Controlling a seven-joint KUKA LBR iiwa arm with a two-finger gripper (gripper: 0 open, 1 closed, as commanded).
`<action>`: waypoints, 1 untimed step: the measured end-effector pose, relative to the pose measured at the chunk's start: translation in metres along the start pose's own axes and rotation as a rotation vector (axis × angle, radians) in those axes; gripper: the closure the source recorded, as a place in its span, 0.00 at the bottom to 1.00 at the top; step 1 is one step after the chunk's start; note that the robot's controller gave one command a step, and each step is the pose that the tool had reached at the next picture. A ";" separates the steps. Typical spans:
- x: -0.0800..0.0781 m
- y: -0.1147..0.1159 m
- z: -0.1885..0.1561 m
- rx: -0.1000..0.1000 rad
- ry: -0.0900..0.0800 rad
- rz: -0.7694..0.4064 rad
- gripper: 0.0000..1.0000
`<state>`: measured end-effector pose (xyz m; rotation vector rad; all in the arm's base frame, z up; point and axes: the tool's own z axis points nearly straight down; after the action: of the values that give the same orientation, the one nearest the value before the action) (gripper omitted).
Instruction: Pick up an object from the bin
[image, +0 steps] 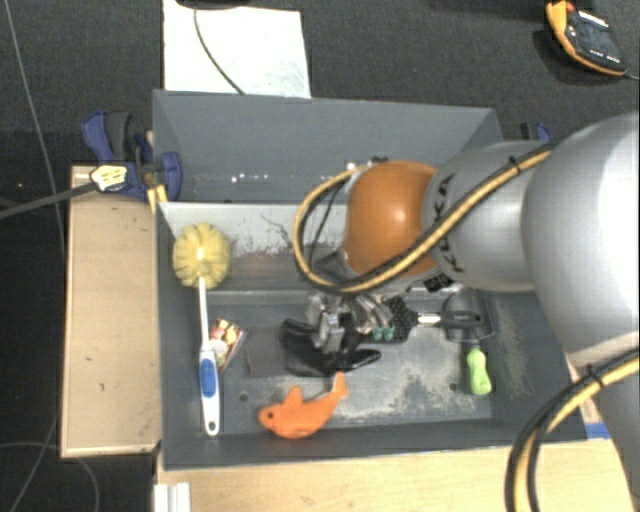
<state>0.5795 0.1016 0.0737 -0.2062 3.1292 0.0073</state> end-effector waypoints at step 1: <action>0.000 0.000 0.000 0.000 0.000 0.001 1.00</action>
Offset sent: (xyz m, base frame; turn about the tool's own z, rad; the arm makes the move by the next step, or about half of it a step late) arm 0.0001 0.0000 0.0311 0.0003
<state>0.5795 0.1016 0.0737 -0.2051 3.1293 0.0075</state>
